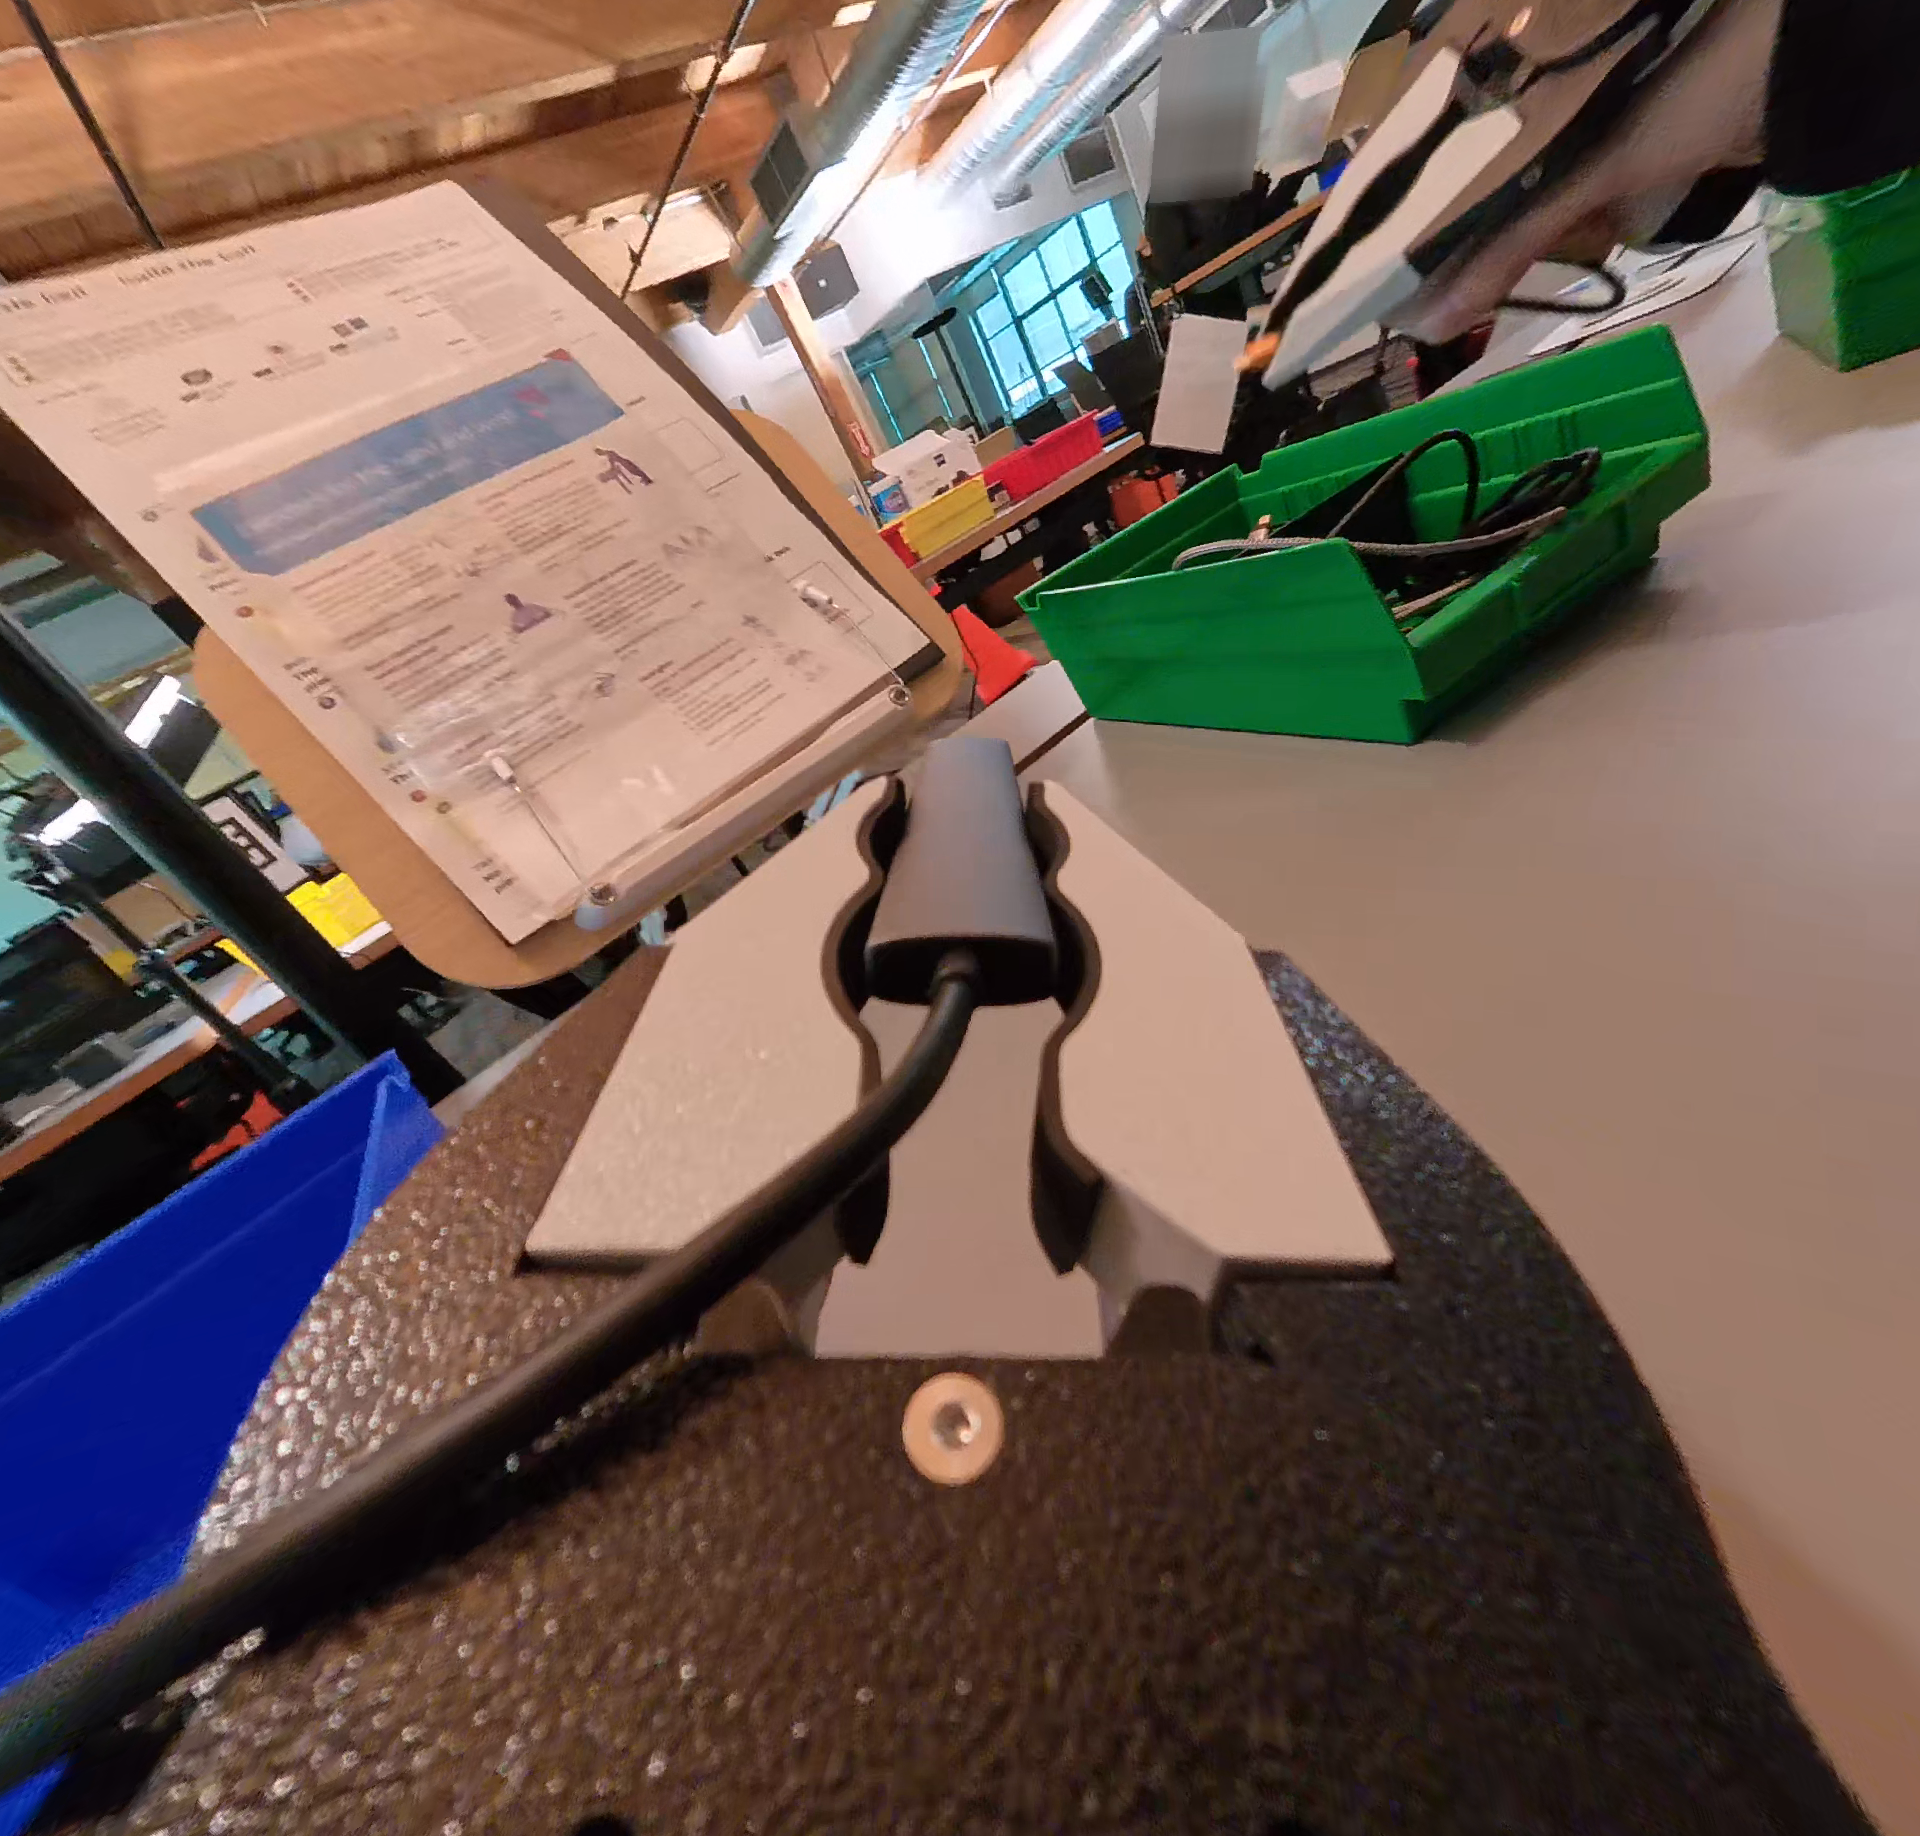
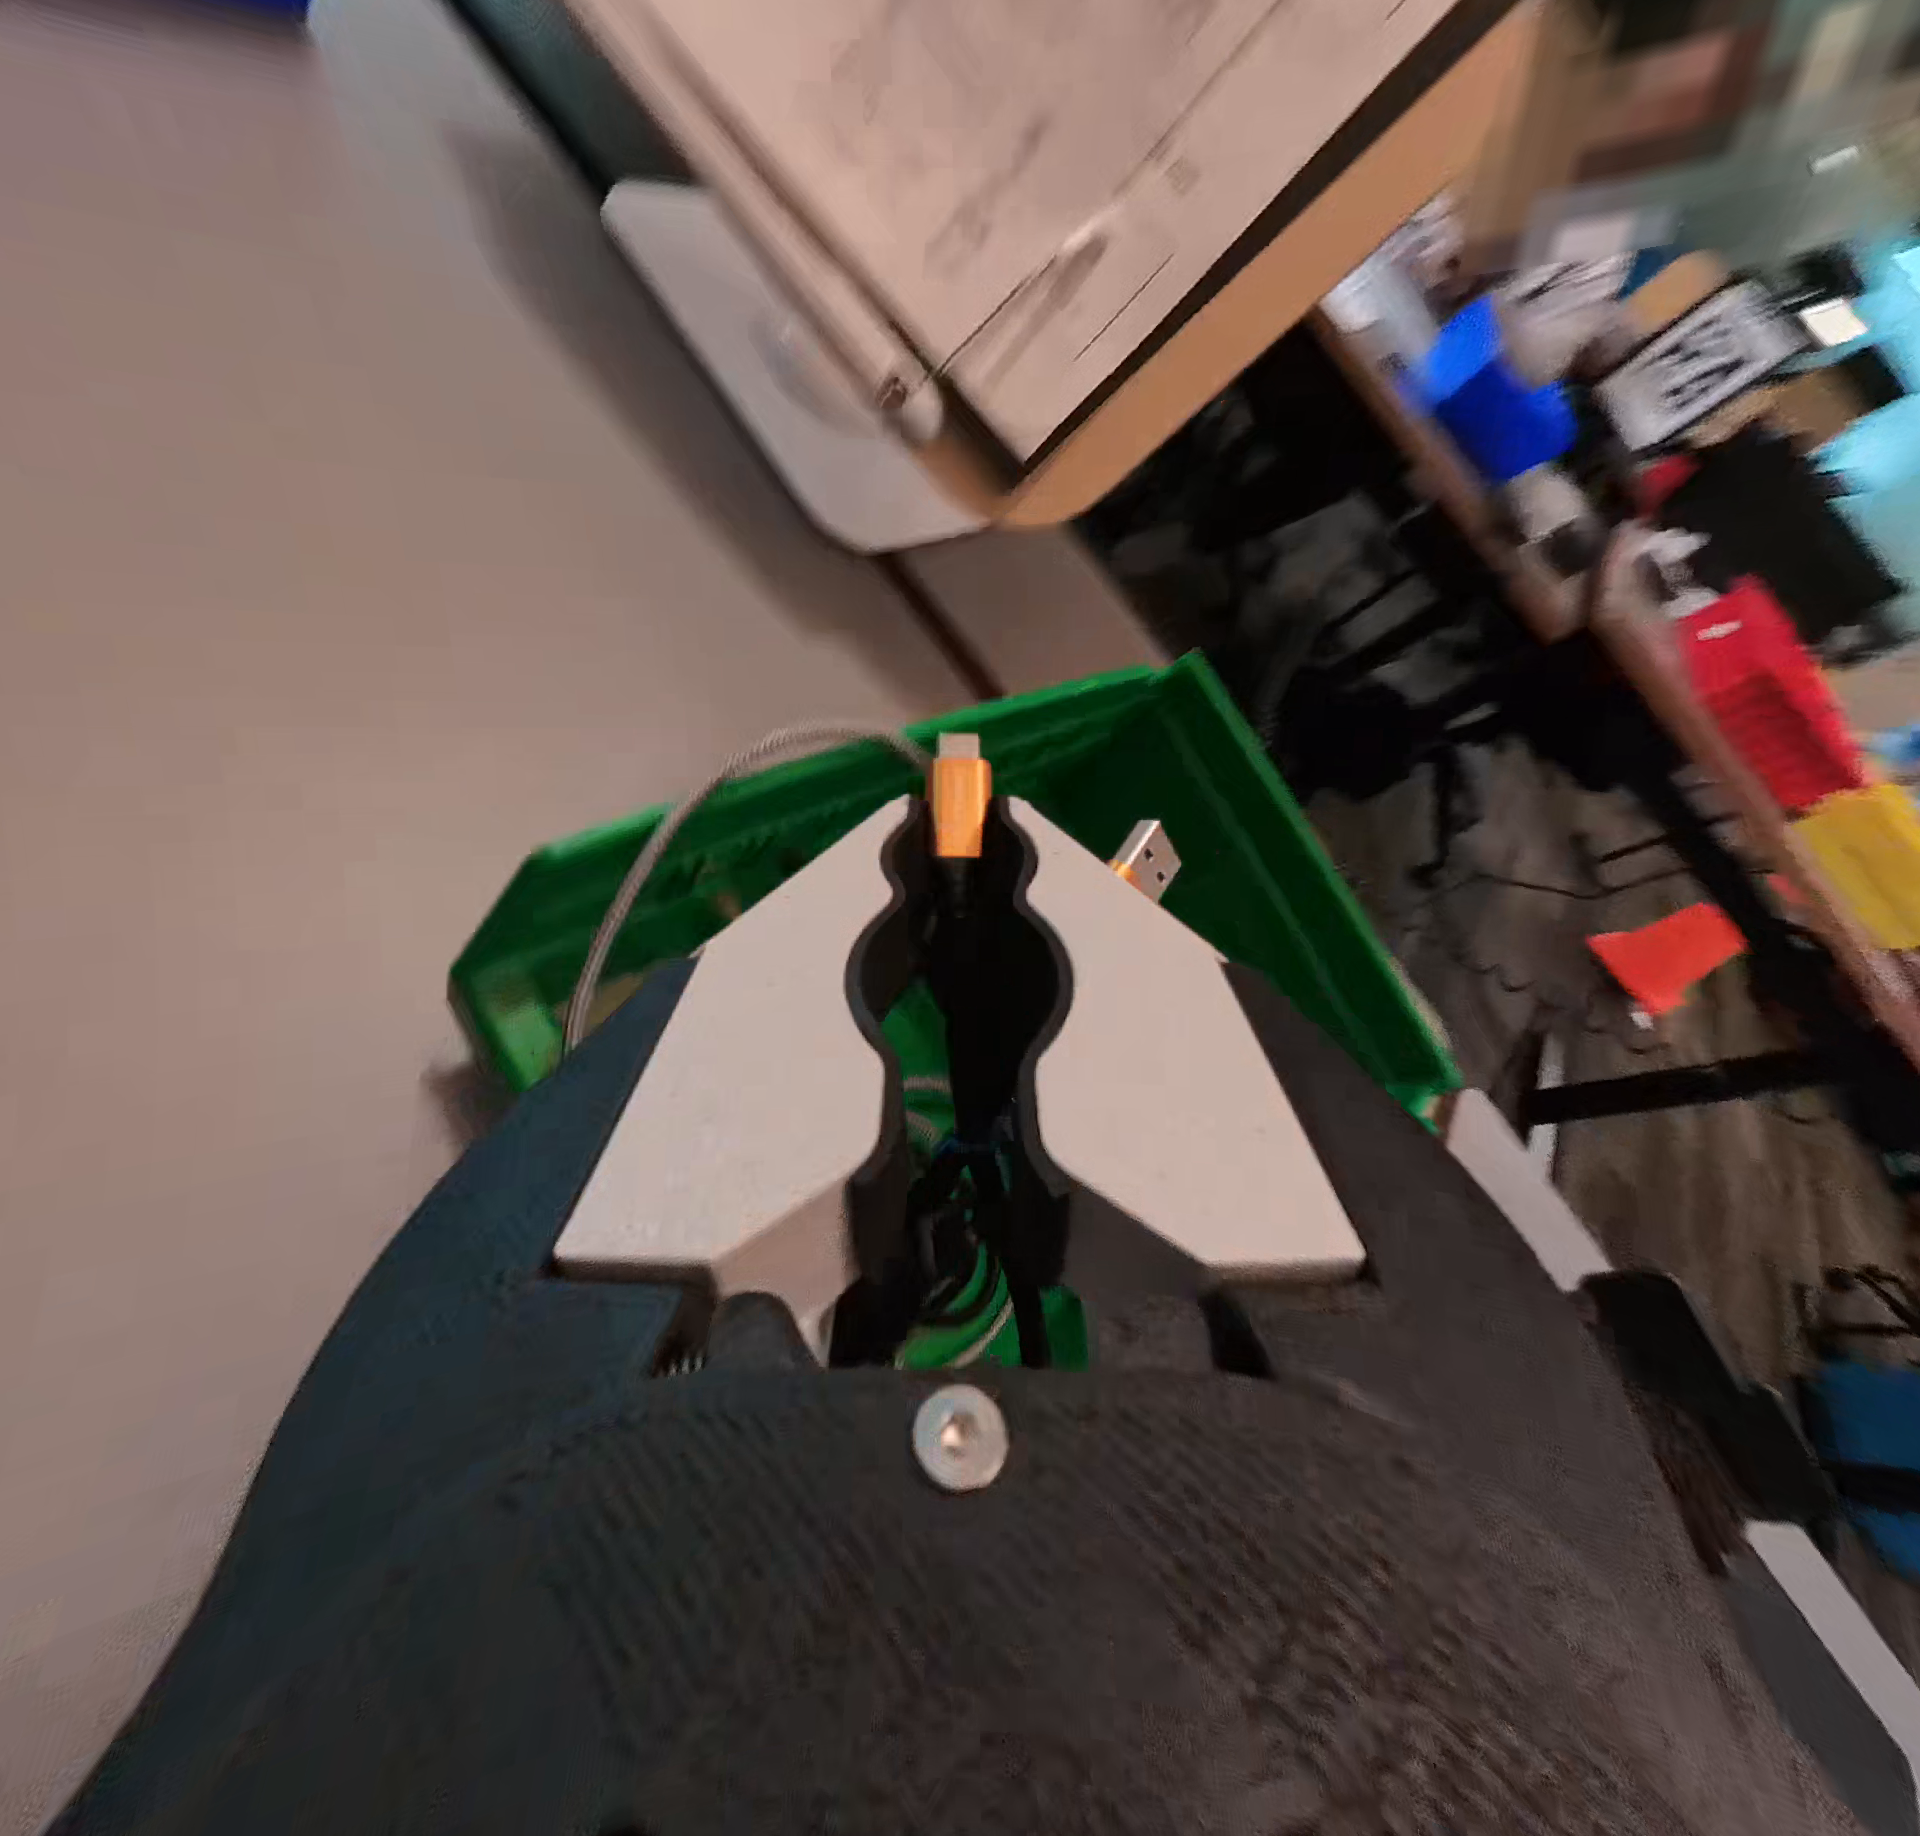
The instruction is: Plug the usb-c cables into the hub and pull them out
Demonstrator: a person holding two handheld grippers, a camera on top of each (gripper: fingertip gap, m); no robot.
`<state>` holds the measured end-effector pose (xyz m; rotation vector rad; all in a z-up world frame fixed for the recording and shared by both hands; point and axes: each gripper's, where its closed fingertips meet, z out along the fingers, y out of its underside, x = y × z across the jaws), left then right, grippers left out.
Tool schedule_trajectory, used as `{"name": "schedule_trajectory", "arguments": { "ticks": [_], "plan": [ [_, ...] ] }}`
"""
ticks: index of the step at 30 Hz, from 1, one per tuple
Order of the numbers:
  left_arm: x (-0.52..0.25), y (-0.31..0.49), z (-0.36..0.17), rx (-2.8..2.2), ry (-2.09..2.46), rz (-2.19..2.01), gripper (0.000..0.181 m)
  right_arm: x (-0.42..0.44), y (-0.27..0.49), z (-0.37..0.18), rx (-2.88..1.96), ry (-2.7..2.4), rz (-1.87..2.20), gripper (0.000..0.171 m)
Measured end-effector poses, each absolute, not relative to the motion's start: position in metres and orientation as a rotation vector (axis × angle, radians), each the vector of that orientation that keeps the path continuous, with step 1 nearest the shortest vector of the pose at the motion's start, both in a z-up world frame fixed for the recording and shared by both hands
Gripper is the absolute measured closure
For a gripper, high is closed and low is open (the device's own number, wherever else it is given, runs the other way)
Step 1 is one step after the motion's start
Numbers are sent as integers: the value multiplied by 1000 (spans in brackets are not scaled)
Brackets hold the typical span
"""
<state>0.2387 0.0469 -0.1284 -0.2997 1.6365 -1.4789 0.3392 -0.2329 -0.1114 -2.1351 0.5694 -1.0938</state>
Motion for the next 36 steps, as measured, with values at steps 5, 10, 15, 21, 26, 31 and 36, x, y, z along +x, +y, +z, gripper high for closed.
{"name": "schedule_trajectory", "arguments": {
  "ticks": [5, 10, 15, 21, 26, 31, 36],
  "plan": [
    [240, 49, -131, -324, 1651, -1511, 159, 339, -250, -134, -2375, 590, -1056, 114],
    [229, 36, -135, -266, 1731, -1626, 160, 298, -167, -91, -2022, 499, -754, 102],
    [185, 13, -125, -122, 1854, -2130, 160, 193, -45, -109, -1797, 193, -94, 96],
    [158, 10, -120, 22, 1920, -2349, 160, 159, -3, -123, -1667, 105, -28, 122],
    [153, 8, -122, 51, 1940, -2374, 160, 153, 0, -123, -1638, 84, -3, 148],
    [150, 5, -123, 69, 1937, -2378, 159, 149, -4, -123, -1683, 32, -58, 149],
    [164, -2, -137, -77, 1973, -2264, 96, 175, -48, -78, -1634, 107, -309, 149]
  ]
}}
